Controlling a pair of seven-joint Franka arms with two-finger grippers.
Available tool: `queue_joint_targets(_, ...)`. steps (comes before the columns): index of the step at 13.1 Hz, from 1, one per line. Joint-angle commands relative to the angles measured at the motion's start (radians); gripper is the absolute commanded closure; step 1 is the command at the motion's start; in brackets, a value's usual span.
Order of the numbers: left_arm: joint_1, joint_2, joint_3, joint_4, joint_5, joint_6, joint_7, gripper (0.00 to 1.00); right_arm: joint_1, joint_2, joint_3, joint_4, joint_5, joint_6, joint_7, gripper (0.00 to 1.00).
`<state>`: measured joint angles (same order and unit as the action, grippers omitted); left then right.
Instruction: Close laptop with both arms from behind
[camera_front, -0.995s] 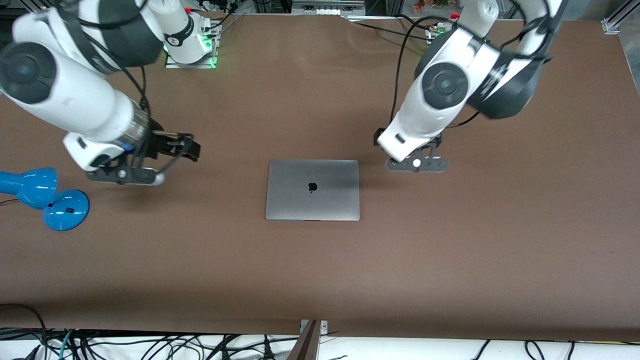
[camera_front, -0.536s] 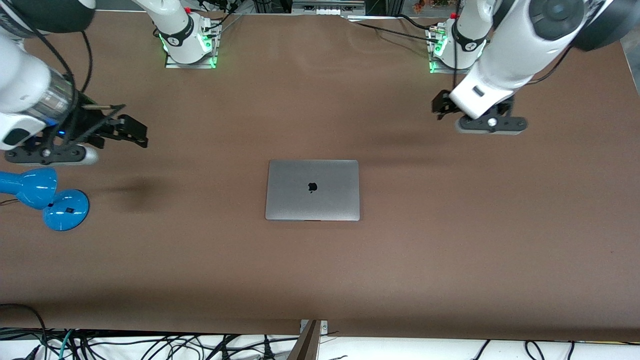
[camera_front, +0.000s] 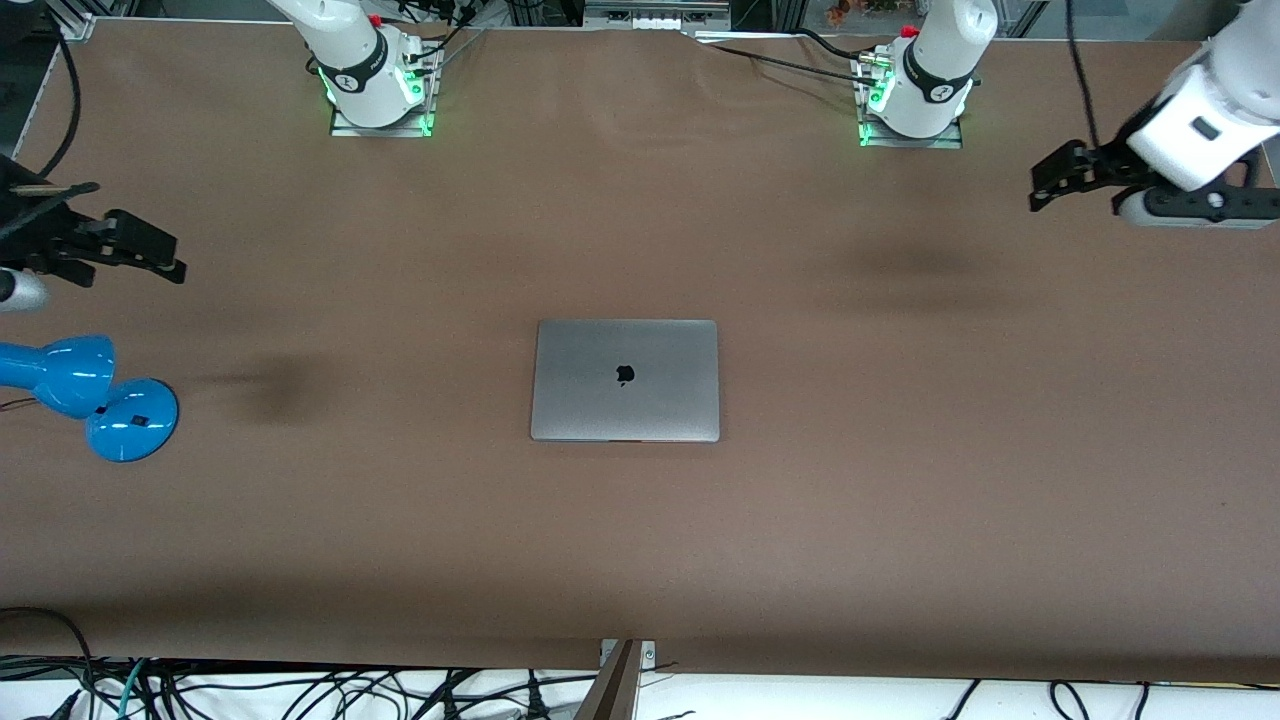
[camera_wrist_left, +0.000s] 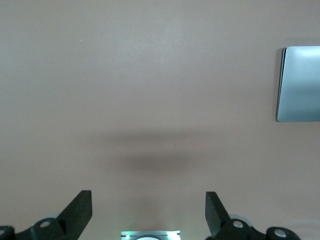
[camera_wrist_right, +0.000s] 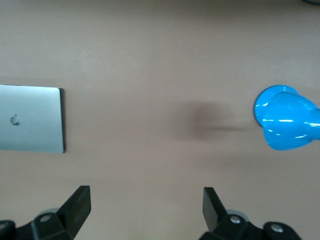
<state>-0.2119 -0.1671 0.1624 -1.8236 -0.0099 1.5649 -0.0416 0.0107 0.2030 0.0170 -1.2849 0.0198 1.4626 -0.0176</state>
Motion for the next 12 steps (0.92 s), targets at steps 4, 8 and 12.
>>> queue_joint_targets(4,0.054,0.008,-0.032,0.079,0.067,-0.051,0.121,0.00,-0.005,-0.045,-0.042,-0.056,-0.012,-0.013,-0.059,0.01)
queue_joint_targets(8,0.117,0.038,-0.110,0.118,0.045,-0.057,0.101,0.00,-0.005,-0.047,-0.084,-0.056,-0.011,-0.048,-0.139,0.01)
queue_joint_targets(12,0.114,0.074,-0.159,0.121,0.013,-0.051,0.005,0.00,-0.003,-0.045,-0.084,-0.051,-0.012,-0.059,-0.136,0.01)
